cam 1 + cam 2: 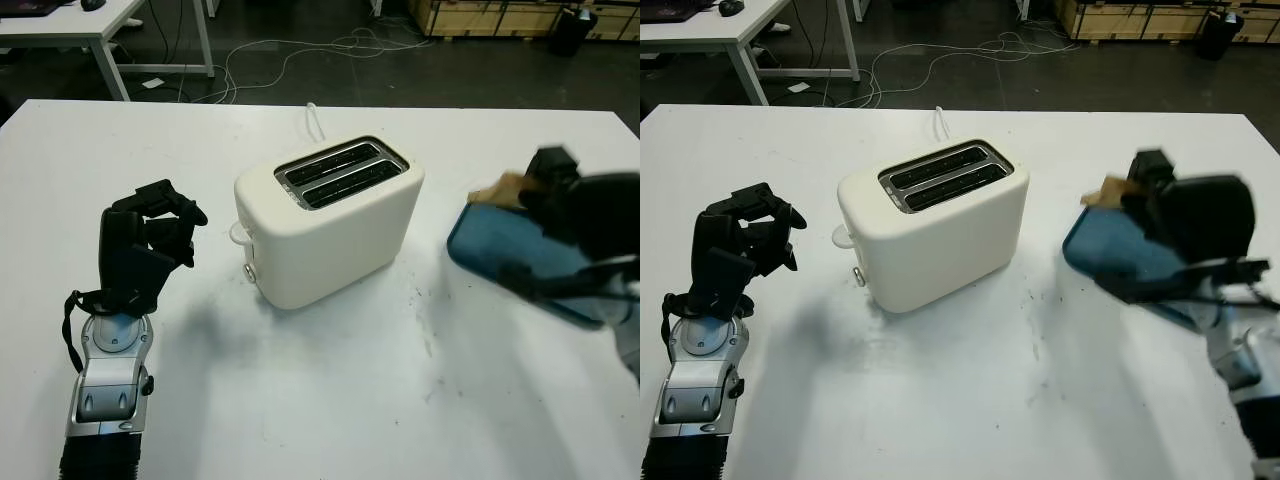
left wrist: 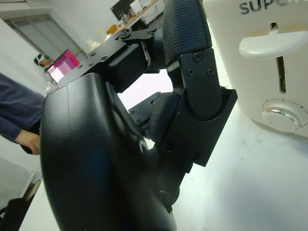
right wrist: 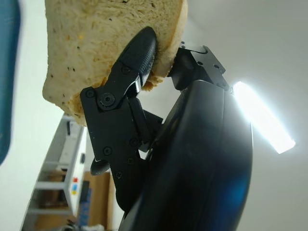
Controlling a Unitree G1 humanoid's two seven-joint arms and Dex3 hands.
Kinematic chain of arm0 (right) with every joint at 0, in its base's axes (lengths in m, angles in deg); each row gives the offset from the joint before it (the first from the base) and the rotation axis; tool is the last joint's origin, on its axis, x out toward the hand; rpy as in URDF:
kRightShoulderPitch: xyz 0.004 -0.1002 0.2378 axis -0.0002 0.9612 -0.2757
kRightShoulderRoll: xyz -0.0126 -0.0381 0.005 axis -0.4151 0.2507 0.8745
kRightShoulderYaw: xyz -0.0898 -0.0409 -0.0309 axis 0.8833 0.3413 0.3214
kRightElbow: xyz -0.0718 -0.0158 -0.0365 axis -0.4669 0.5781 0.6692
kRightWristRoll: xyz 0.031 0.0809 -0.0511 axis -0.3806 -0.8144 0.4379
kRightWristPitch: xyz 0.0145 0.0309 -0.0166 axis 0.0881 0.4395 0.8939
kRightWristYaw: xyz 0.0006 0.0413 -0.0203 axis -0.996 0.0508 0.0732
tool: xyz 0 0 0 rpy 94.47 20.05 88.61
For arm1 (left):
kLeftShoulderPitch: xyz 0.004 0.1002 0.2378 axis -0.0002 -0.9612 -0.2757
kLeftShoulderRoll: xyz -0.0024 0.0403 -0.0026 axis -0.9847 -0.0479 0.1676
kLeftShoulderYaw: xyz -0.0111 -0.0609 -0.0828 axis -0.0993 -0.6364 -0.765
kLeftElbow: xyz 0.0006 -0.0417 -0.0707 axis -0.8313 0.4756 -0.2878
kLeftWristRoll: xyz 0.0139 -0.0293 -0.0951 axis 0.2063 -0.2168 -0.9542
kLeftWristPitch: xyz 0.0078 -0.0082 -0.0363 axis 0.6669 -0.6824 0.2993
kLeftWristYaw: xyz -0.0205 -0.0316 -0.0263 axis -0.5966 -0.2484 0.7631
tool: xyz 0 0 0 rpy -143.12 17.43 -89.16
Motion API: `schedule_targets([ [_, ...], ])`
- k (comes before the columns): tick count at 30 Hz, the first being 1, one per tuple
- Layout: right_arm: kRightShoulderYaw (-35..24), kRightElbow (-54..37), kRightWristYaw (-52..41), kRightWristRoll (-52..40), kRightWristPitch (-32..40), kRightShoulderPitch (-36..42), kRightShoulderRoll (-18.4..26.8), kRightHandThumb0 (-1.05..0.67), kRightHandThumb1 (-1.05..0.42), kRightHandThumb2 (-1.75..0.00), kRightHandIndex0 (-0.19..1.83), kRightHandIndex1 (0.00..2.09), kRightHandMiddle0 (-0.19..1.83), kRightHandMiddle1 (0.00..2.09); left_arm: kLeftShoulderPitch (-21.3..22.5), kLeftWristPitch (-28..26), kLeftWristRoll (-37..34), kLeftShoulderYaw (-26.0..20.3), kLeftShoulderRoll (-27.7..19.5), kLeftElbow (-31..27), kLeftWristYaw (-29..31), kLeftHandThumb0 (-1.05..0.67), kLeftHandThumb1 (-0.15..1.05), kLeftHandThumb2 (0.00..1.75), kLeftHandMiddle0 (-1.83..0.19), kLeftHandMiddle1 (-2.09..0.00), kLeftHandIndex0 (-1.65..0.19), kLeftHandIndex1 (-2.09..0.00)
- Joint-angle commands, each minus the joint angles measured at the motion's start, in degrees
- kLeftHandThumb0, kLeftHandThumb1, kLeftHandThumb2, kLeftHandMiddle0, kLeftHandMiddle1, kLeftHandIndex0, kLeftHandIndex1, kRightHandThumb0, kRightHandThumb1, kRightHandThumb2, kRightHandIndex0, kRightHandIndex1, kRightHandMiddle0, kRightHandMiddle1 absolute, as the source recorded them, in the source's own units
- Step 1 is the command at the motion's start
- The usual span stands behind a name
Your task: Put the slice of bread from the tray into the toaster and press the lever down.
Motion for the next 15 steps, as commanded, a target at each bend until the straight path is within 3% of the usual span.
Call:
schedule_targets([
  [1, -2.0, 0.5, -4.0, -4.9, -2.8, -4.2, 1.9, -0.61, -0.92, -0.64, 1.57, 1.75, 0.05, 1.75, -0.2, 0.3, 0.2, -0.1, 0.1, -0.3, -0.2, -0.85, 0.78, 0.66, -1.4, -1.41, -1.19, -1.45],
  [3, -3.4, 2.8, -9.2, -11.4, -6.7, -9.1, 3.1, -0.56, -0.92, -0.53, 1.47, 1.75, 0.1, 1.75, -0.2, 0.3, 0.1, -0.1, 0.1, -0.2, -0.1, -0.85, 0.78, 0.66, -1.4, -1.41, -1.18, -1.46],
  [4, -3.8, 5.0, -11.8, -14.8, -9.7, -11.8, 3.6, -0.53, -0.92, -0.5, 1.27, 1.75, 0.08, 1.75, -0.2, 0.2, 0.0, -0.1, 0.1, -0.3, -0.1, -0.85, 0.78, 0.66, -1.39, -1.41, -1.18, -1.46],
  [6, -3.9, 10.1, -18.8, -21.4, -14.4, -18.3, 4.6, -0.5, -0.92, -0.46, 0.68, 1.75, 0.07, 1.75, -0.3, 0.4, 0.4, 0.0, -0.1, -0.3, -0.2, -0.84, 0.79, 0.66, -1.39, -1.41, -1.17, -1.46],
  [8, -3.2, 15.5, -27.3, -27.4, -17.1, -26.2, 4.7, -0.49, -0.92, -0.4, 0.38, 1.75, 0.06, 1.75, -0.3, 0.0, 0.3, -0.1, -0.1, -0.4, -0.1, -0.84, 0.79, 0.65, -1.39, -1.41, -1.17, -1.47],
  [11, -2.0, 26.1, -39.8, -34.9, -21.0, -38.9, 2.4, -0.49, -0.92, -0.33, 0.25, 1.75, 0.12, 1.75, -0.3, 0.1, -0.1, -0.3, -0.1, -0.4, 0.1, -0.84, 0.79, 0.65, -1.39, -1.41, -1.17, -1.47],
  [15, -1.4, 36.5, -51.2, -40.7, -19.8, -52.6, -2.6, -0.48, -0.92, -0.25, 0.36, 1.75, 0.25, 1.75, -0.5, 0.0, 0.2, -0.3, -0.2, -0.6, 0.0, -0.85, 0.79, 0.65, -1.39, -1.41, -1.17, -1.46],
])
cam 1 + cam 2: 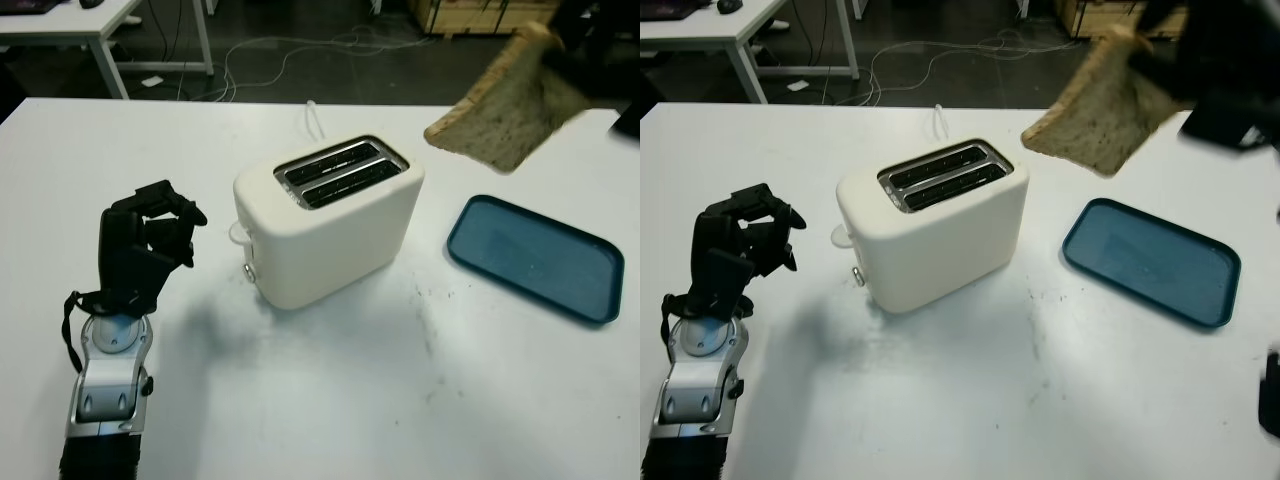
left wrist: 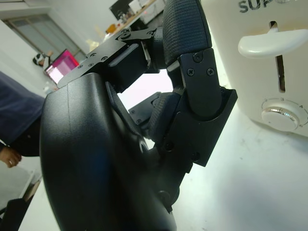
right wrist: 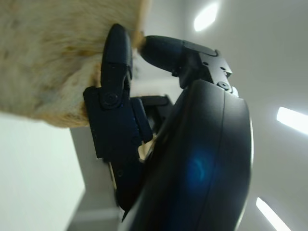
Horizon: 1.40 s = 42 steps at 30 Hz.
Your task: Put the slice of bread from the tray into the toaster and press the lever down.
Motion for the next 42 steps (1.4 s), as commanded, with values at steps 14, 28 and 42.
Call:
schedule_targets([
  [14, 3.6, 15.0, -10.8, -2.4, 8.2, -18.4, -16.0, -0.44, -0.92, -0.24, 1.11, 1.75, 0.91, 1.75, -0.3, -0.3, 0.5, -0.1, -0.1, -0.7, -0.2, -0.84, 0.8, 0.62, -1.39, -1.41, -1.17, -1.46],
  [28, 4.9, 13.5, -7.5, 2.0, 2.7, -10.4, -12.7, -0.46, -0.92, -0.3, 1.02, 1.75, 0.81, 1.75, -0.2, -0.3, 0.2, -0.2, 0.0, -0.5, -0.2, -0.85, 0.81, 0.6, -1.4, -1.42, -1.19, -1.46],
  [42, -3.0, -17.3, 11.2, 6.3, 3.5, 30.3, -6.2, -0.65, -0.86, 0.0, 0.8, 0.76, 0.88, 0.3, -0.3, 0.1, 0.0, -0.1, -0.3, -0.1, 0.3, -0.86, 0.81, 0.61, -1.39, -1.41, -1.18, -1.46],
])
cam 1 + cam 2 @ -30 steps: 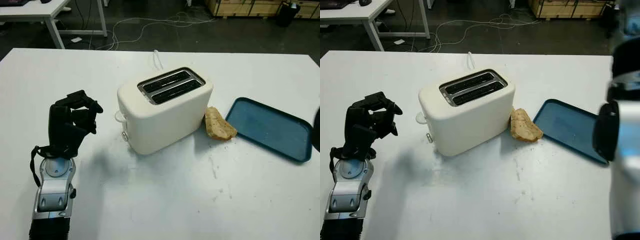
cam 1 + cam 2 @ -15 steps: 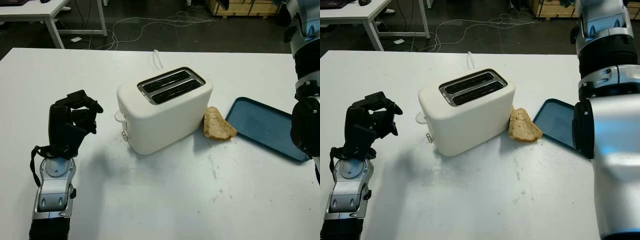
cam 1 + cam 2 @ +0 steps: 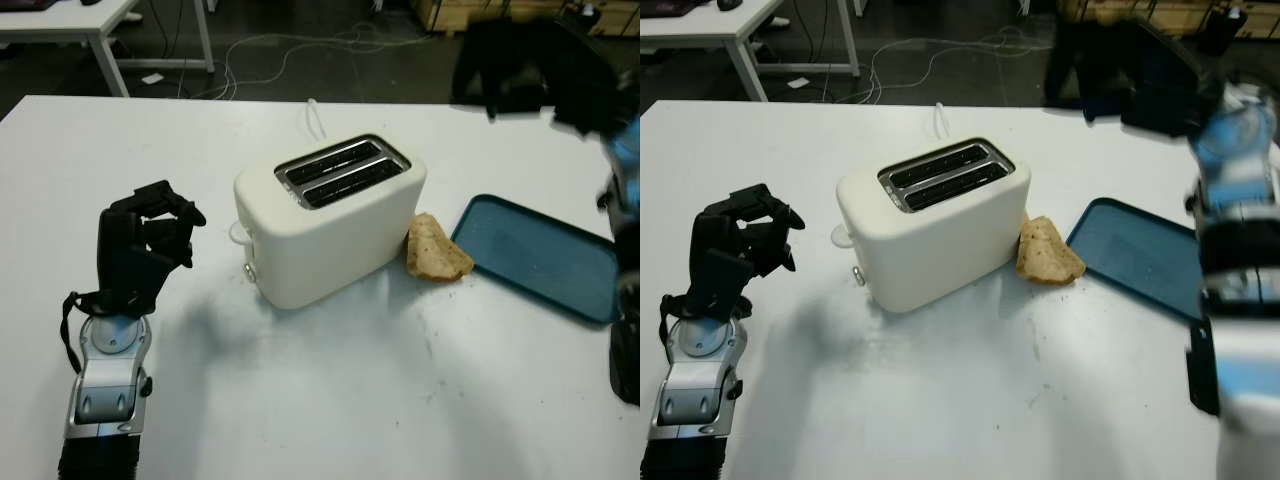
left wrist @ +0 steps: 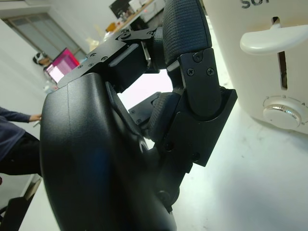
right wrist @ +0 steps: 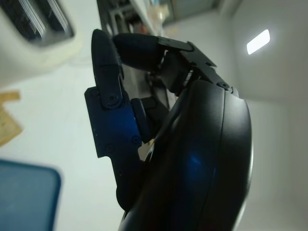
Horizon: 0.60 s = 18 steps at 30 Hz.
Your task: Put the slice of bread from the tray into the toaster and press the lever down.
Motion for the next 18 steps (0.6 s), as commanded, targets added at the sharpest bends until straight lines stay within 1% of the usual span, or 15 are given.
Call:
schedule_targets([
  [1, -1.7, -9.2, 2.4, 0.5, 4.2, 6.9, 0.3, -0.68, -0.85, 0.0, 0.78, 0.64, 0.85, 0.19, -0.1, 0.4, 0.0, 0.0, -0.2, 0.1, 0.2, -0.85, 0.81, 0.6, -1.39, -1.4, -1.18, -1.45],
  [2, -2.4, -13.3, 2.7, 0.1, 6.3, 10.1, 0.0, -0.66, -0.82, 0.0, 0.71, 0.47, 0.78, 0.08, 0.0, 0.4, 0.1, 0.0, -0.2, 0.1, 0.2, -0.86, 0.81, 0.6, -1.39, -1.4, -1.18, -1.46],
  [4, -3.1, -20.9, 3.5, 1.6, 9.4, 15.8, 0.2, -0.66, -0.8, 0.0, 0.65, 0.26, 0.68, 0.02, 0.2, -0.1, -0.2, 0.0, -0.2, -0.1, 0.5, -0.86, 0.81, 0.59, -1.39, -1.4, -1.18, -1.45],
  [5, -3.1, -24.0, 3.8, 3.1, 10.5, 18.3, 0.6, -0.71, -0.82, -0.01, 0.58, 0.17, 0.58, 0.01, 0.2, -0.3, -0.3, 0.0, -0.1, -0.1, 0.5, -0.86, 0.81, 0.59, -1.4, -1.39, -1.18, -1.45],
  [8, -3.4, -31.8, 3.3, 4.9, 15.4, 23.7, 0.5, -0.79, -0.84, -0.01, 0.43, 0.05, 0.42, 0.0, 0.3, -0.3, 0.0, 0.1, -0.1, -0.1, 0.4, -0.85, 0.81, 0.58, -1.4, -1.4, -1.19, -1.46],
  [13, -2.9, -41.6, 3.3, 8.6, 20.6, 30.2, 0.0, -0.87, -0.87, -0.01, 0.25, 0.0, 0.26, 0.0, 0.3, -0.6, 0.3, 0.1, -0.2, -0.3, 0.3, -0.85, 0.82, 0.58, -1.4, -1.4, -1.18, -1.44],
  [18, -0.8, -47.1, 4.7, 14.5, 21.8, 34.2, -1.0, -0.98, -0.91, -0.01, 0.04, 0.0, 0.07, 0.0, 0.4, -0.7, -0.3, 0.1, 0.0, -0.1, 0.5, -0.84, 0.81, 0.58, -1.4, -1.39, -1.19, -1.44],
])
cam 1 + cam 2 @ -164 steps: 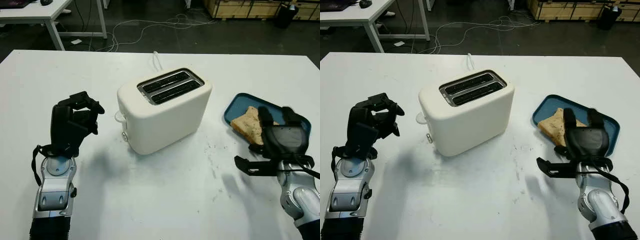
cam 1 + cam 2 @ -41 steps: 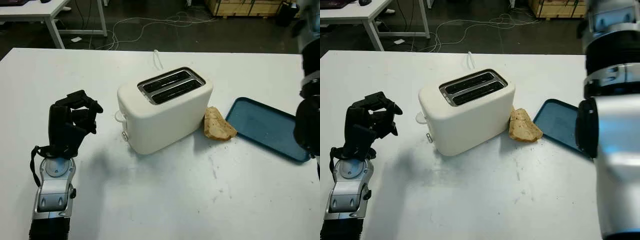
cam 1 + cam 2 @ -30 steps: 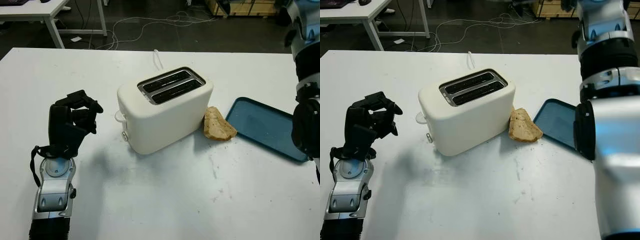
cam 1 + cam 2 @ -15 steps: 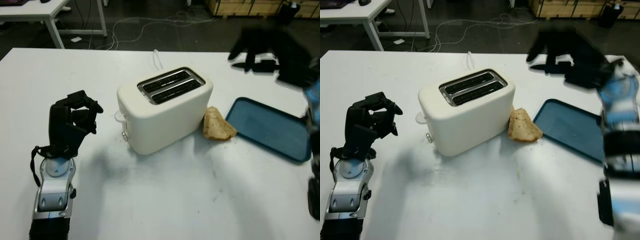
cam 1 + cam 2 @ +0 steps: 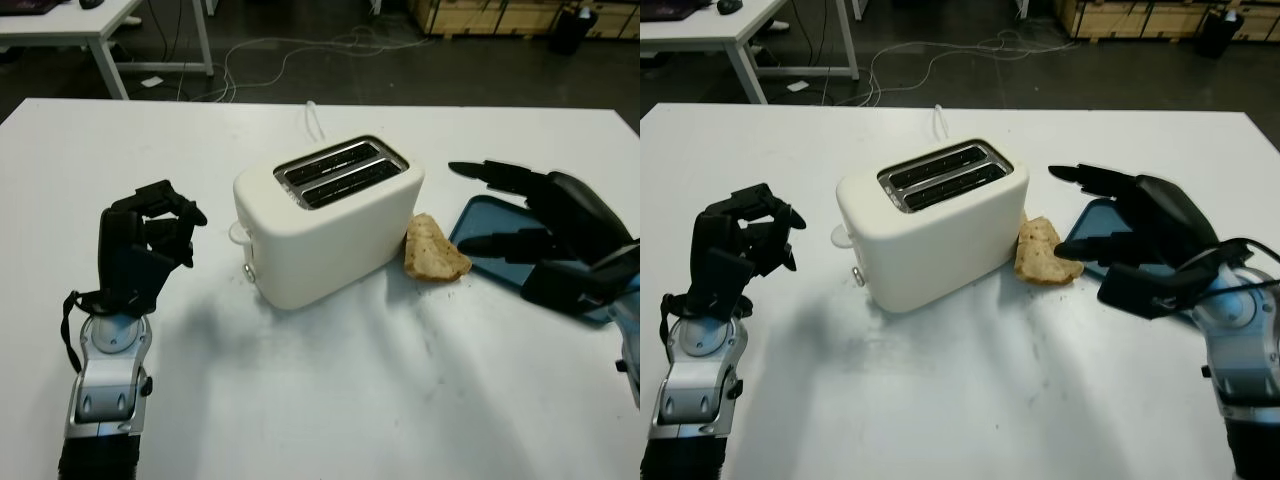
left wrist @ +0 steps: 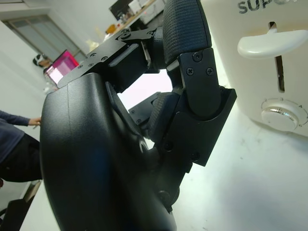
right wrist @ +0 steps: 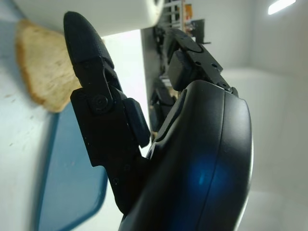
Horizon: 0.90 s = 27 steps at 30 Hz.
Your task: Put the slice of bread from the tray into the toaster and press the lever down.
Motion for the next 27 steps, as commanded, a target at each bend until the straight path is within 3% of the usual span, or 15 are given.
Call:
schedule_targets([
  [1, 1.5, -2.2, 2.0, 3.1, 1.2, 1.8, -1.4, -1.0, -0.91, -0.02, 0.02, 0.0, 0.04, 0.0, 0.3, -0.5, -0.3, 0.0, 0.1, -0.1, 0.3, -0.84, 0.81, 0.58, -1.4, -1.39, -1.19, -1.43],
  [6, 5.6, -4.1, 9.0, 14.3, 3.7, 4.7, -6.2, -1.03, -0.92, -0.06, 0.0, 0.0, 0.0, 0.0, 0.3, -1.3, -0.1, 0.3, 0.2, -0.5, 0.3, -0.85, 0.8, 0.59, -1.4, -1.38, -1.19, -1.43],
  [17, 15.4, 3.8, 21.5, 31.6, 9.0, 4.1, -15.0, -0.99, -0.92, -0.07, 0.0, 0.0, 0.0, 0.0, 0.2, -0.7, -0.4, 0.2, 0.3, -0.4, 0.5, -0.85, 0.79, 0.59, -1.4, -1.4, -1.19, -1.44],
  [27, 18.7, 14.6, 35.7, 33.5, 5.1, 3.4, -13.8, -0.92, -0.91, -0.02, 0.0, 0.0, 0.0, 0.0, 0.4, -0.3, -0.2, 0.2, 0.2, 0.1, 0.4, -0.85, 0.78, 0.62, -1.41, -1.4, -1.21, -1.42],
])
